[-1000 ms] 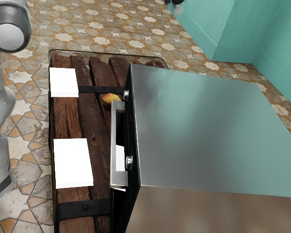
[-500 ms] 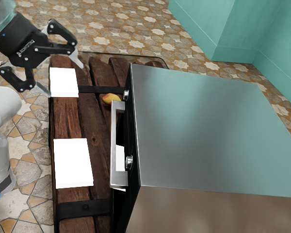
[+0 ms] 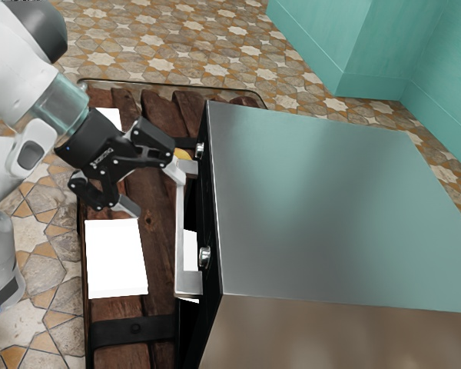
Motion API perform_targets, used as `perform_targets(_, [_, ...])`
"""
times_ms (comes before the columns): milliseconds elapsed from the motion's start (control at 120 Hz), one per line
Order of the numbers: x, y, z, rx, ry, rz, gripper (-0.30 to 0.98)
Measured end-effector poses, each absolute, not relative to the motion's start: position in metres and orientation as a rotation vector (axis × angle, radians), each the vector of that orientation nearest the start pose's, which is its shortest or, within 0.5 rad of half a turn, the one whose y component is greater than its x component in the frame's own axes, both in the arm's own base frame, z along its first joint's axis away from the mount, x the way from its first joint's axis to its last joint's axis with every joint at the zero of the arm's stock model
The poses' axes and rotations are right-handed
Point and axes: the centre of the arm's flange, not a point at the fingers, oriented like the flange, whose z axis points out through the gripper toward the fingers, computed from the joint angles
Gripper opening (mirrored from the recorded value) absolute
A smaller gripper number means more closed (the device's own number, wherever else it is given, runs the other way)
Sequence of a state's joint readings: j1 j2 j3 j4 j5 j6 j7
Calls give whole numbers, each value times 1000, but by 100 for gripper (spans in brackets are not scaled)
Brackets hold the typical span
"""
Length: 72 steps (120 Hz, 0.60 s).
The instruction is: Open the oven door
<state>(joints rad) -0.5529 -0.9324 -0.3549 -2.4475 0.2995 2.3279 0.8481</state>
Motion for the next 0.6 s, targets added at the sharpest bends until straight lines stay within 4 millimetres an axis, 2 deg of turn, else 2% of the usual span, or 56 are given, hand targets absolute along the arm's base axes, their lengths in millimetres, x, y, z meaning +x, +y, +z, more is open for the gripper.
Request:
perform_targets(225, [179,-284,627,-1398,1970,-846,69])
perform_targets(600, [197,-280,600,-1372,2013,-758,69])
